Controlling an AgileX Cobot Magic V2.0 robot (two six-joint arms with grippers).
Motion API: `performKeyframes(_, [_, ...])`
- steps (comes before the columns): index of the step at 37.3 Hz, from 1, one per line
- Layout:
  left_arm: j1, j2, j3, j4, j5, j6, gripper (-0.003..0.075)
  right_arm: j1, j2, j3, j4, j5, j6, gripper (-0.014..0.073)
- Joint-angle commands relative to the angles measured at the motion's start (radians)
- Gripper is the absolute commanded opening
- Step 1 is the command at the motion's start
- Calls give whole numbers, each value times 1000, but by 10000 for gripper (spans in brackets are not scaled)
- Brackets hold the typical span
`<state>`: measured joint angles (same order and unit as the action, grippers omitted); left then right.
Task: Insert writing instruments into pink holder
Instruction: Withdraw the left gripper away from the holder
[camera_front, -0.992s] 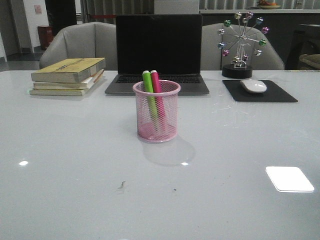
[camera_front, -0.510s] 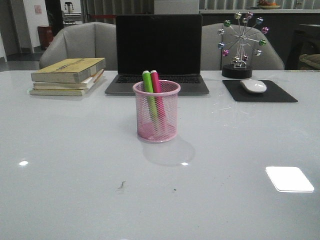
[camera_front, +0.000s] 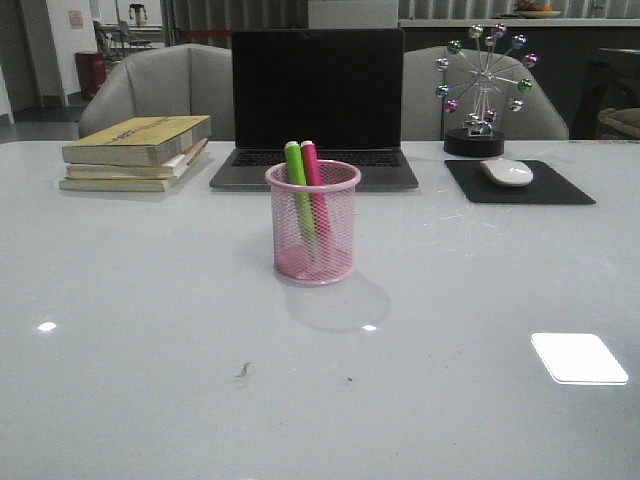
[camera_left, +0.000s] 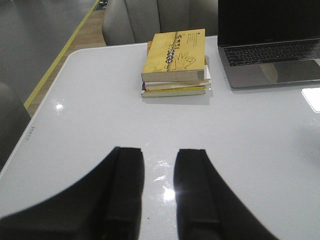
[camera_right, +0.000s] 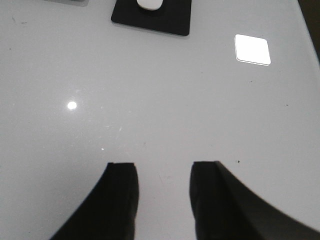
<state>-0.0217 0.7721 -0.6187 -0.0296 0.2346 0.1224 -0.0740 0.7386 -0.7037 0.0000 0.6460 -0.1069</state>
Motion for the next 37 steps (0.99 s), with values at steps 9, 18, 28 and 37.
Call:
performKeyframes(9, [0,-8,-27,-3,-93,-2,248,-4,-5,-27,-6,-71,-7,381])
performKeyframes(18, [0,-8,-27,-3,-93,-2,248,-4,-3,-27,-6,-103,-7,381])
performKeyframes(28, [0,-5,-27,-3,-93,-2,248,-4,-1,-27,-6,-122,-7,381])
performKeyframes(37, [0,-5,-27,-3,-93,-2,248,-4,-1,-27,10,-118,-7,381])
